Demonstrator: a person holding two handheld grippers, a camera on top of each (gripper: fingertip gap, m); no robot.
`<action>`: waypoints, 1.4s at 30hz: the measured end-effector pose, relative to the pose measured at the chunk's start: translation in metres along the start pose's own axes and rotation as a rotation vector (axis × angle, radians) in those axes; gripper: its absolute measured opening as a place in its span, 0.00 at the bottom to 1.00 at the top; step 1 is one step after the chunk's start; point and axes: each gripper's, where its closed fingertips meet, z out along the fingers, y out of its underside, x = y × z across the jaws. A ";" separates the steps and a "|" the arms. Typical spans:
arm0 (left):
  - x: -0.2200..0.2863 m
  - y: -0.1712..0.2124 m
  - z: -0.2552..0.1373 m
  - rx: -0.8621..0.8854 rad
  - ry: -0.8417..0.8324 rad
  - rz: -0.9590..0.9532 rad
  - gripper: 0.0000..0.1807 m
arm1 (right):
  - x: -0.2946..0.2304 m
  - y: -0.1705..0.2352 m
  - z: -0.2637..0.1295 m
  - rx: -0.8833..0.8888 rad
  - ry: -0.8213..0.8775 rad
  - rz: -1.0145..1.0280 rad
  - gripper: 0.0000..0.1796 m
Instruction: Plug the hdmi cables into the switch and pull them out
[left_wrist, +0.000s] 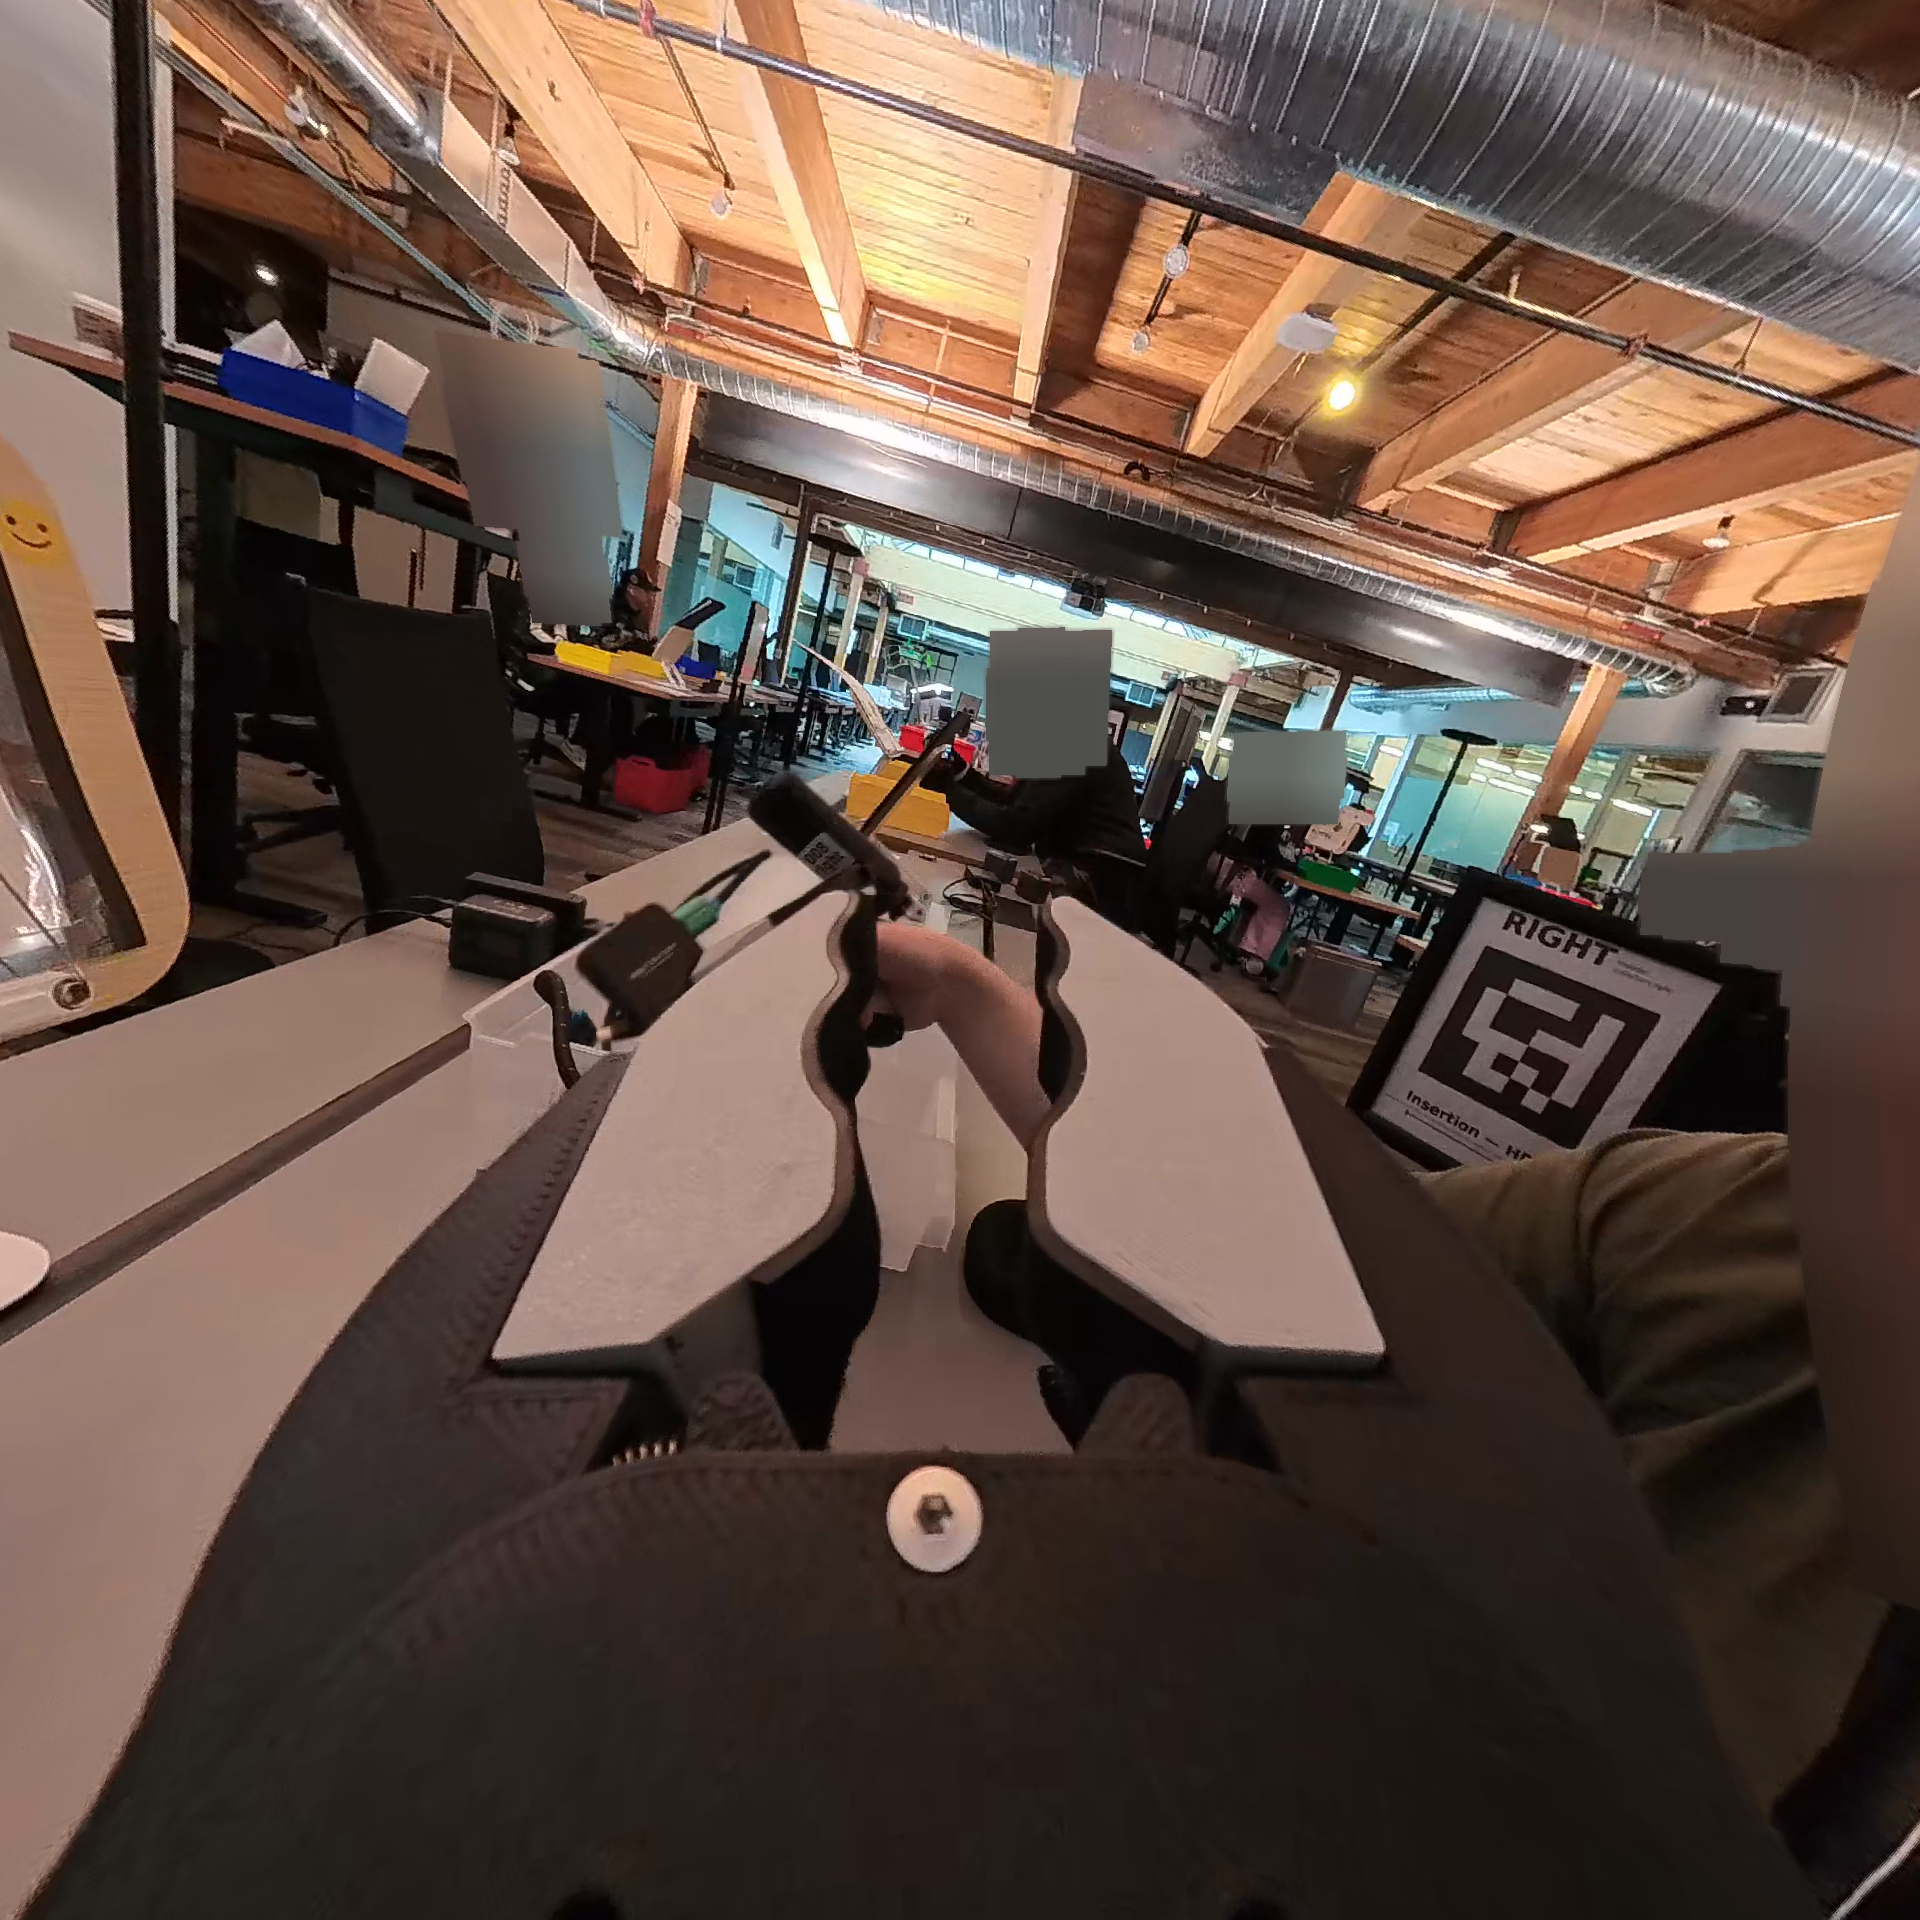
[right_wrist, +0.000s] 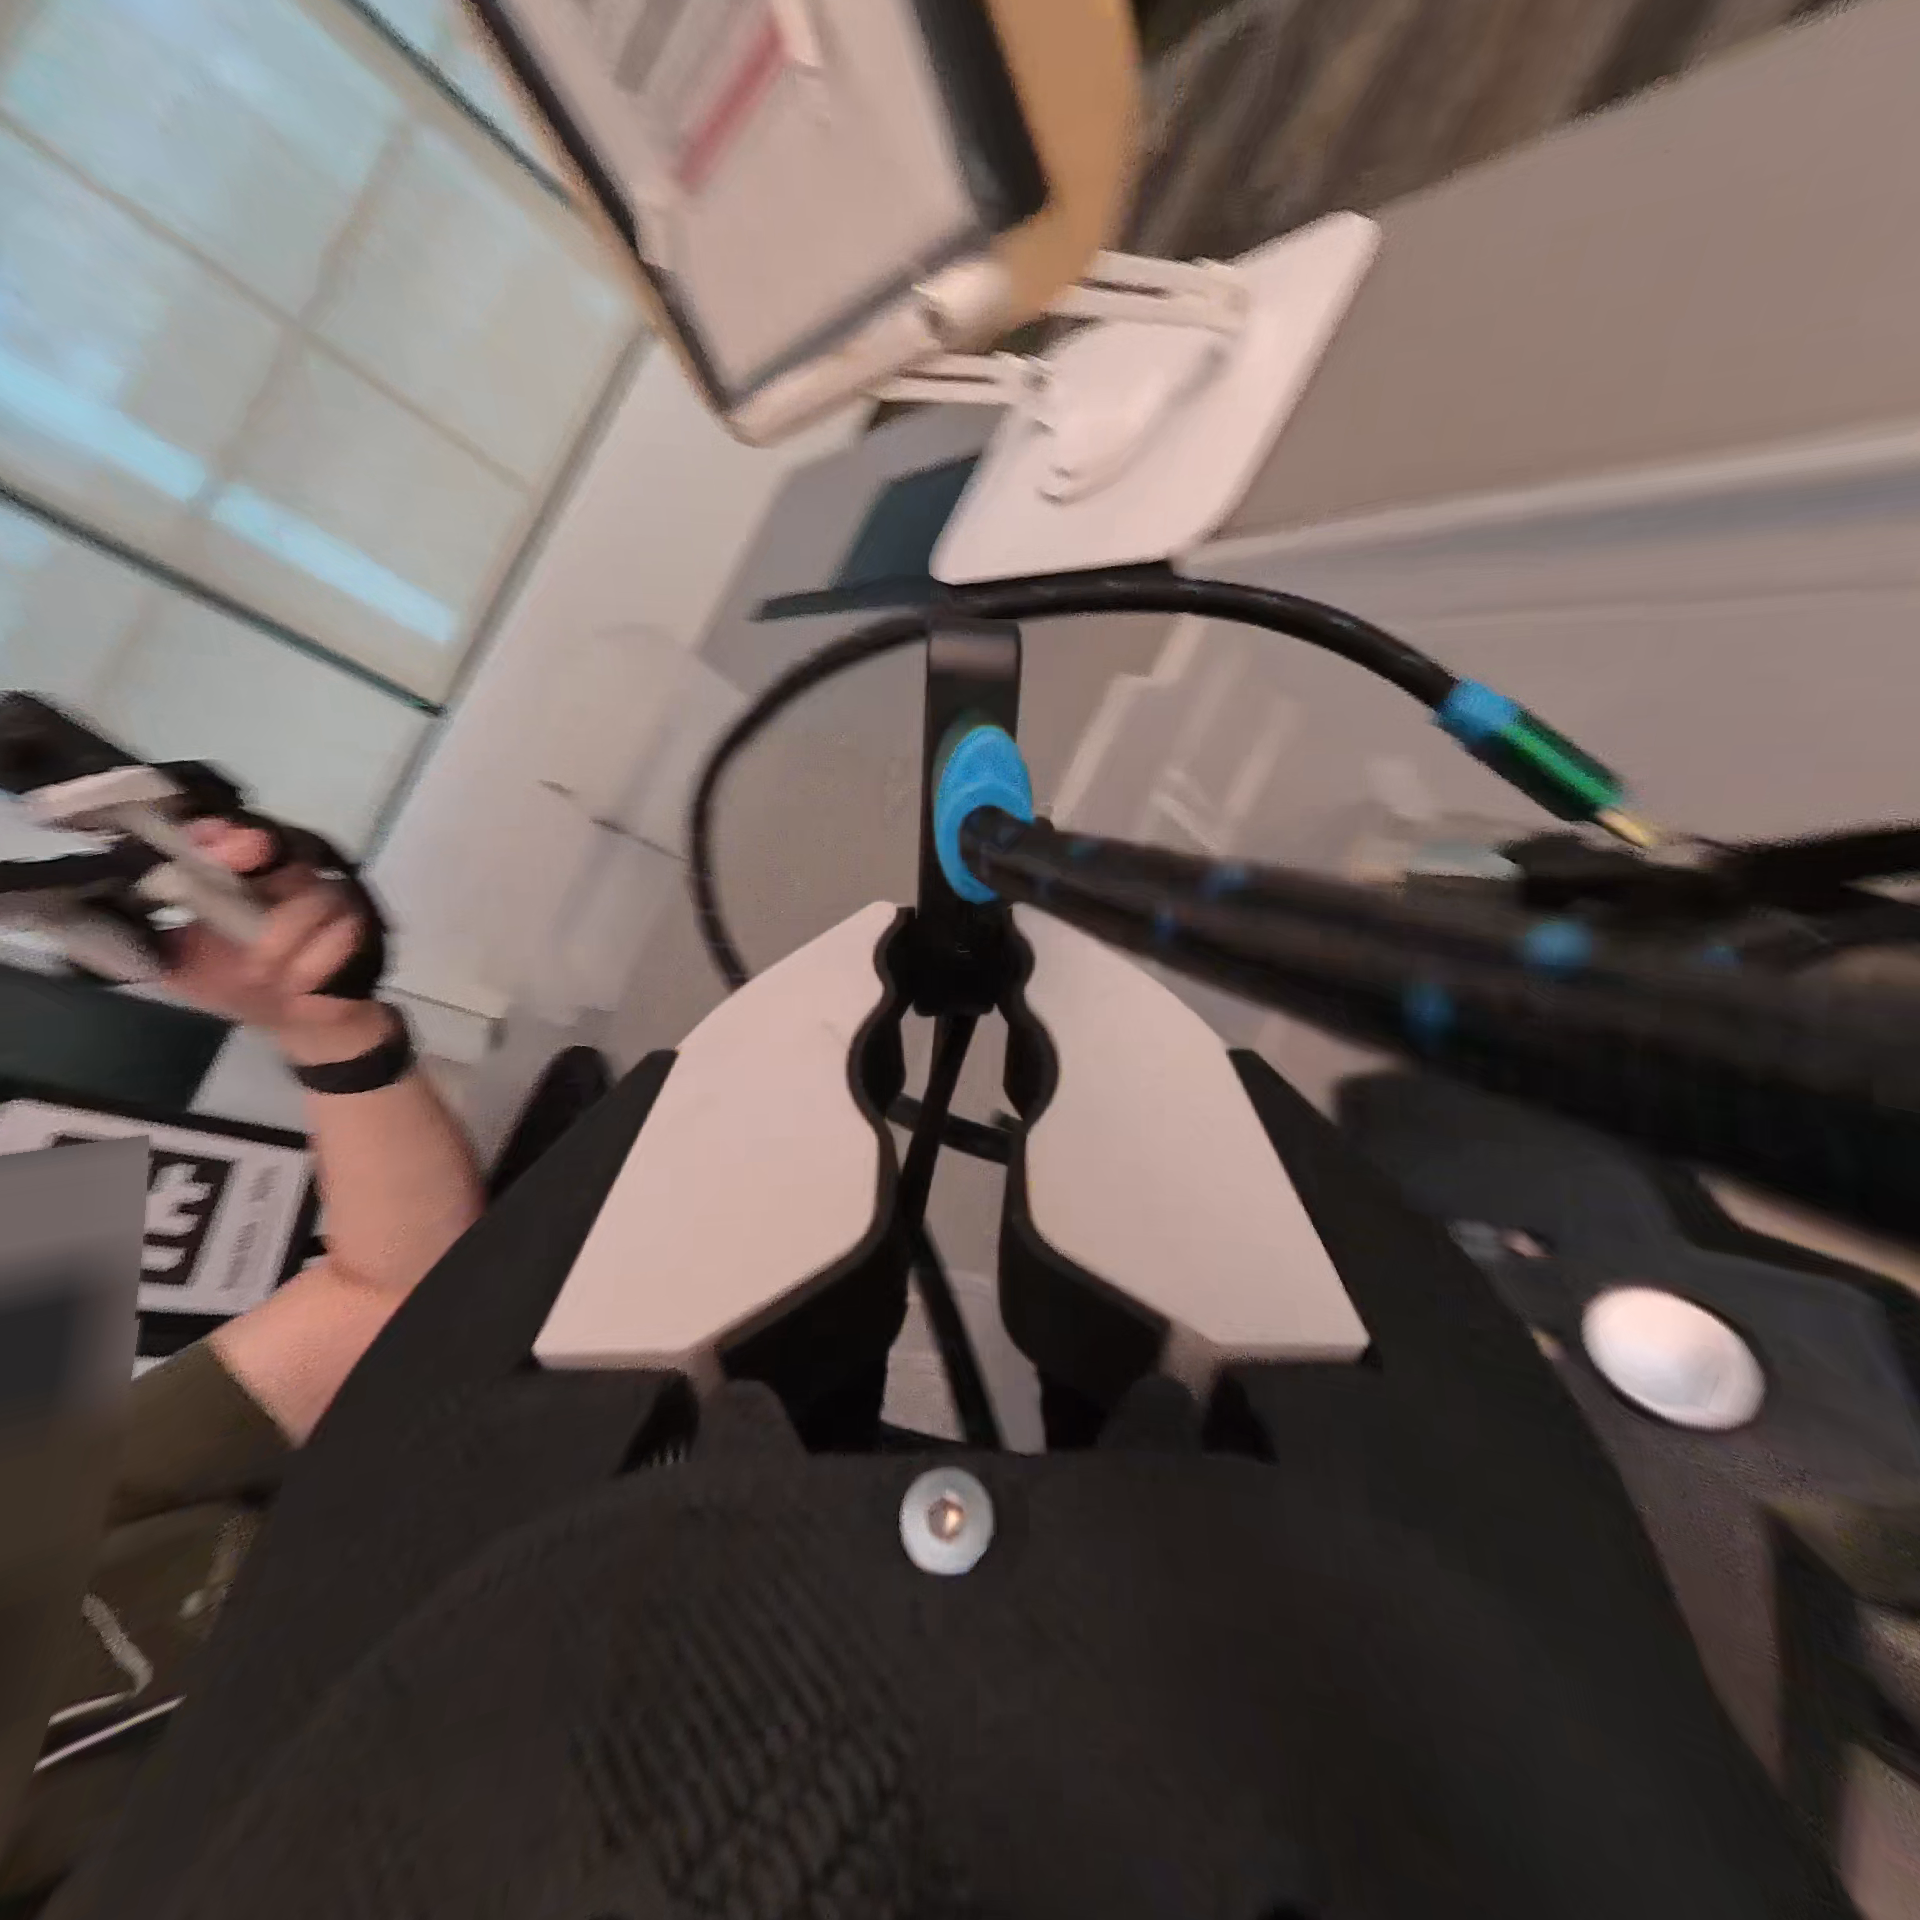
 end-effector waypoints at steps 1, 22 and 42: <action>0.001 0.000 0.000 -0.001 0.005 -0.002 0.15 | 0.011 0.002 -0.001 -0.019 0.059 0.001 0.08; -0.046 -0.085 -0.178 -0.206 -0.995 0.230 0.33 | 0.098 0.038 -0.171 -0.166 0.879 -0.126 0.29; -0.078 0.095 -0.471 -0.990 -1.810 -0.652 0.31 | 0.095 0.123 -0.139 -0.643 0.762 0.108 0.05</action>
